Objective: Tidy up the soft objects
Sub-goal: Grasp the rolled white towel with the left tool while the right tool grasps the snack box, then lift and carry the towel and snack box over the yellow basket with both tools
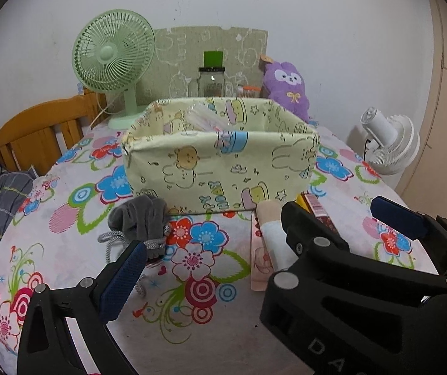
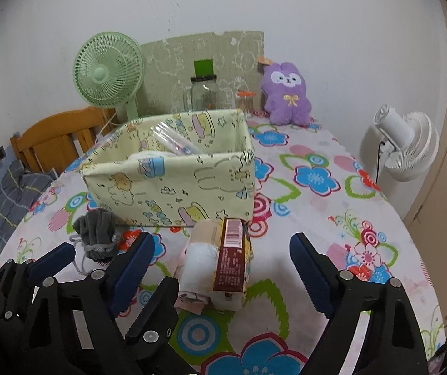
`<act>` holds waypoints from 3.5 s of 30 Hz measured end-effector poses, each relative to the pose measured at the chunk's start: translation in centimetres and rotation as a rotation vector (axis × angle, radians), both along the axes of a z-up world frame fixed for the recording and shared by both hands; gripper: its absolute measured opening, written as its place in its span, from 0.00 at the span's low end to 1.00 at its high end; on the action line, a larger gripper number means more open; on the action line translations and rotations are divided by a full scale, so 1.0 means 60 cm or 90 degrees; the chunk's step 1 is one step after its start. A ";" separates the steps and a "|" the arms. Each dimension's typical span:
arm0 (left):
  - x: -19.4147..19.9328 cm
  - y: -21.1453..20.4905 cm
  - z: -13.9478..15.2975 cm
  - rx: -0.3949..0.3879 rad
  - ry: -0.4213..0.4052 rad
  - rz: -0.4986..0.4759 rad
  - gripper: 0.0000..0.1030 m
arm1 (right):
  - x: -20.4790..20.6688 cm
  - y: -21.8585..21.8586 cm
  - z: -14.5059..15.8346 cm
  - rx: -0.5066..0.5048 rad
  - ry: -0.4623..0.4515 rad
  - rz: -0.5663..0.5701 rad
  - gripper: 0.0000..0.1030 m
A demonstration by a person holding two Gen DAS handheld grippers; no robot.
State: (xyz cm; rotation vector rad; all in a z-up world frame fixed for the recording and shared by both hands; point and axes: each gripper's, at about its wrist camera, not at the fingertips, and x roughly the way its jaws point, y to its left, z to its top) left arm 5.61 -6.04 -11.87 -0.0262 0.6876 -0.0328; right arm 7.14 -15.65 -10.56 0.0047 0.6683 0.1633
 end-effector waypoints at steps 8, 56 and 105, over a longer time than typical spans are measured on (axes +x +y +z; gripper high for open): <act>0.016 -0.003 -0.020 0.003 0.025 0.001 0.97 | 0.023 -0.007 -0.027 0.007 0.035 -0.003 0.66; 0.074 -0.074 -0.047 -0.008 0.073 -0.047 0.22 | 0.058 -0.086 -0.052 0.028 0.070 -0.069 0.23; 0.000 0.016 0.118 -0.013 -0.047 -0.006 0.20 | -0.008 0.005 0.115 0.026 -0.031 -0.023 0.23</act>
